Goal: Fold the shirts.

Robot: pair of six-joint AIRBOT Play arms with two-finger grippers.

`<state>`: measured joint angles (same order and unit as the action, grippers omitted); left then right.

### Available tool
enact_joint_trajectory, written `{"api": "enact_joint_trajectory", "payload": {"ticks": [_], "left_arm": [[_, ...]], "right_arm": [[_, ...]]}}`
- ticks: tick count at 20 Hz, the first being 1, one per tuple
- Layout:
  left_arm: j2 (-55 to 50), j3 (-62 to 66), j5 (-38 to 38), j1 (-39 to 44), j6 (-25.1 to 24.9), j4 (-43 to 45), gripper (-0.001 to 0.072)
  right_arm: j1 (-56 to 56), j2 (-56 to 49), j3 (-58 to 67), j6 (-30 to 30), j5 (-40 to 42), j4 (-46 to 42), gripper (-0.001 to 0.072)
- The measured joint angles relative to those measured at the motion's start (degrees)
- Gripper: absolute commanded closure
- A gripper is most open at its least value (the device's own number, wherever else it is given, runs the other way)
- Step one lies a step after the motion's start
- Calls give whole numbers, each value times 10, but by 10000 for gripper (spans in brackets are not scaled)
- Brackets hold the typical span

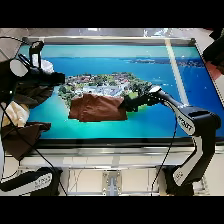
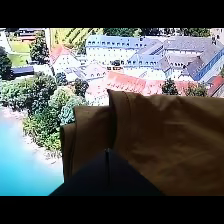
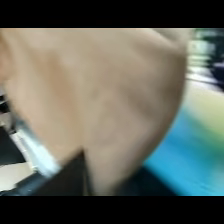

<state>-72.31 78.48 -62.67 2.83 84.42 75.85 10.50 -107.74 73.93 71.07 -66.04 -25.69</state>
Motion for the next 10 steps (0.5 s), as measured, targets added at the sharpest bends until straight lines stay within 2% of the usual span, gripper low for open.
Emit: {"api": "enact_joint_trajectory", "payload": {"ticks": [4,7,10], "left_arm": [[0,0,-2,0,0,0,693],[0,0,-2,0,0,0,693],[0,0,-2,0,0,0,693]], "right_arm": [[1,13,63,-39,-43,36,695],[-51,47,138,-8,-72,-53,694],[-142,101,189,47,-102,-191,695]]}}
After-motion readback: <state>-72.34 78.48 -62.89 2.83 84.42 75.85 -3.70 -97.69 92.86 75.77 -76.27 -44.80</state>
